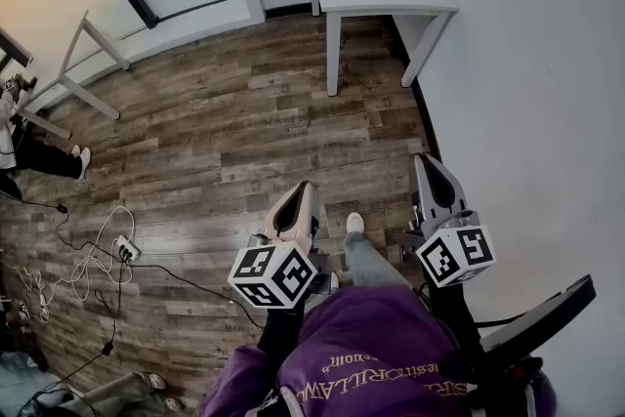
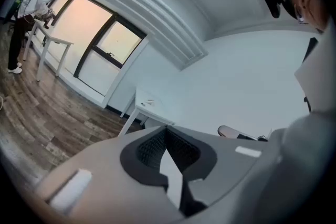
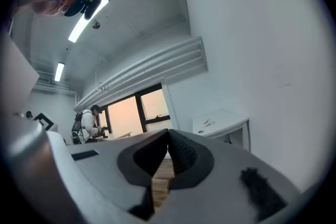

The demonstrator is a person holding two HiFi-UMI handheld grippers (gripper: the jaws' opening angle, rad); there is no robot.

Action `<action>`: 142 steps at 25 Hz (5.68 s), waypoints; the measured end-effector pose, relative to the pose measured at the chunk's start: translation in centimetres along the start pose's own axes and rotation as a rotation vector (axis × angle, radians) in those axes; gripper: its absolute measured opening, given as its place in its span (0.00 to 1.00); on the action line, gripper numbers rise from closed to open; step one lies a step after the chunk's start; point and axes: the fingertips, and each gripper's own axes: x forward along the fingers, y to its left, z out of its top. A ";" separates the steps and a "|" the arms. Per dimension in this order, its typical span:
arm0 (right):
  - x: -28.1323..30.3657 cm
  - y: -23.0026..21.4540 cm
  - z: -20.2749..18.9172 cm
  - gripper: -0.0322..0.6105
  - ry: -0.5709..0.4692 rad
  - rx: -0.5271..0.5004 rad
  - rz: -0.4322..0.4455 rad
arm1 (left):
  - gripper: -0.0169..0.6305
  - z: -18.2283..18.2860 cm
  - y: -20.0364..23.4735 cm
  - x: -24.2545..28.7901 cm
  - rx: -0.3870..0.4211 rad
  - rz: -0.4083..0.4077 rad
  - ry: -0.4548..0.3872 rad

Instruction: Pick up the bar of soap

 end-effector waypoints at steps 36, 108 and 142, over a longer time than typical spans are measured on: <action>28.6 -18.4 6.4 0.06 -0.005 0.010 -0.013 | 0.04 13.9 -0.1 34.1 0.049 -0.096 -0.027; 68.5 -47.9 11.4 0.06 0.051 0.007 -0.342 | 0.51 15.6 13.5 94.5 0.840 -0.561 0.734; 68.9 -49.8 10.7 0.06 0.064 0.012 -0.430 | 0.45 10.3 15.1 96.5 1.150 -0.697 0.924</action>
